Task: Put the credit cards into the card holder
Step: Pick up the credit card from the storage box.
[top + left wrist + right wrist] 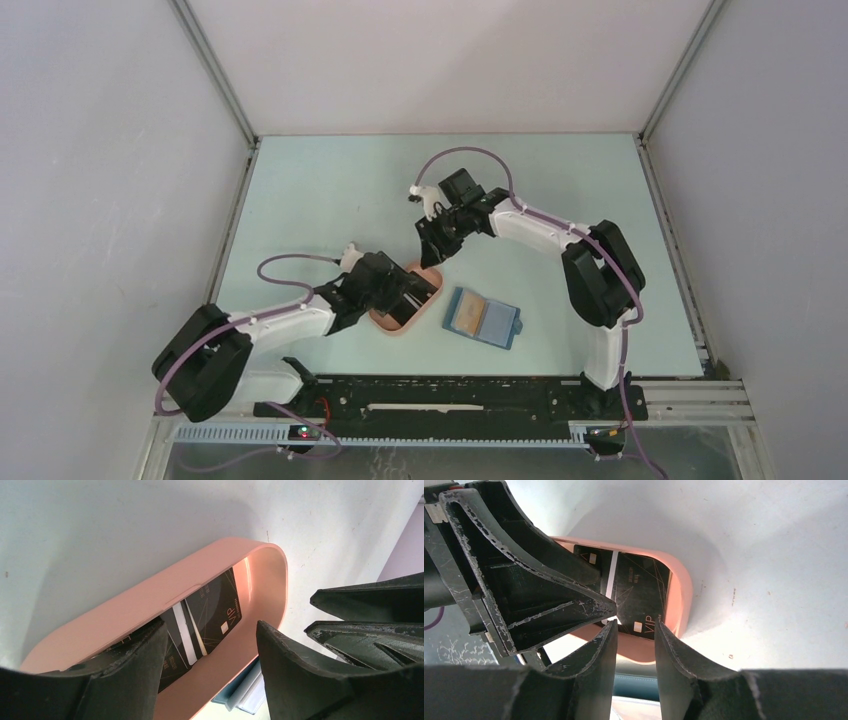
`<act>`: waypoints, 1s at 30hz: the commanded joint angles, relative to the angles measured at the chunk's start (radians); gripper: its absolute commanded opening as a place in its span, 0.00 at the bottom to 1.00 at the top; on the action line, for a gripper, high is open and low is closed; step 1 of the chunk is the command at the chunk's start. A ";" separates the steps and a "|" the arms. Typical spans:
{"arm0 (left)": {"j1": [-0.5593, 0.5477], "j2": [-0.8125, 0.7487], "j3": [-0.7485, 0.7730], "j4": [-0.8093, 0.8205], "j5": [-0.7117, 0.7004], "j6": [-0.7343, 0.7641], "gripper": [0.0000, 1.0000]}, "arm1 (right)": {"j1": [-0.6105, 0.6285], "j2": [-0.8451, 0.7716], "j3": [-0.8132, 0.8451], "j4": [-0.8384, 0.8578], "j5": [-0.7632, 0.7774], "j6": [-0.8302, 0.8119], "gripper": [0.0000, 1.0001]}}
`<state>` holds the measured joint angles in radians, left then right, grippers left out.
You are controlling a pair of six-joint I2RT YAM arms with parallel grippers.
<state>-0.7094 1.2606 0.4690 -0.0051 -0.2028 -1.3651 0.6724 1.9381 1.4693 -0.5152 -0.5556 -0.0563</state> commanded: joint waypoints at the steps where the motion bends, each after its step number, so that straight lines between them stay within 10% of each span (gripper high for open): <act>1: -0.012 0.033 0.026 -0.003 -0.043 -0.032 0.71 | -0.010 -0.041 0.036 -0.008 -0.036 0.003 0.42; 21: -0.013 0.047 -0.035 0.254 -0.024 -0.037 0.71 | -0.030 -0.050 0.033 -0.017 -0.065 0.004 0.42; 30: -0.017 -0.060 -0.006 0.030 -0.088 -0.007 0.72 | -0.043 -0.049 0.029 -0.026 -0.093 -0.010 0.43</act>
<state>-0.7193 1.2747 0.4561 0.1291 -0.2272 -1.3891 0.6342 1.9377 1.4693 -0.5358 -0.6147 -0.0578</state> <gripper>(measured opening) 0.706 0.426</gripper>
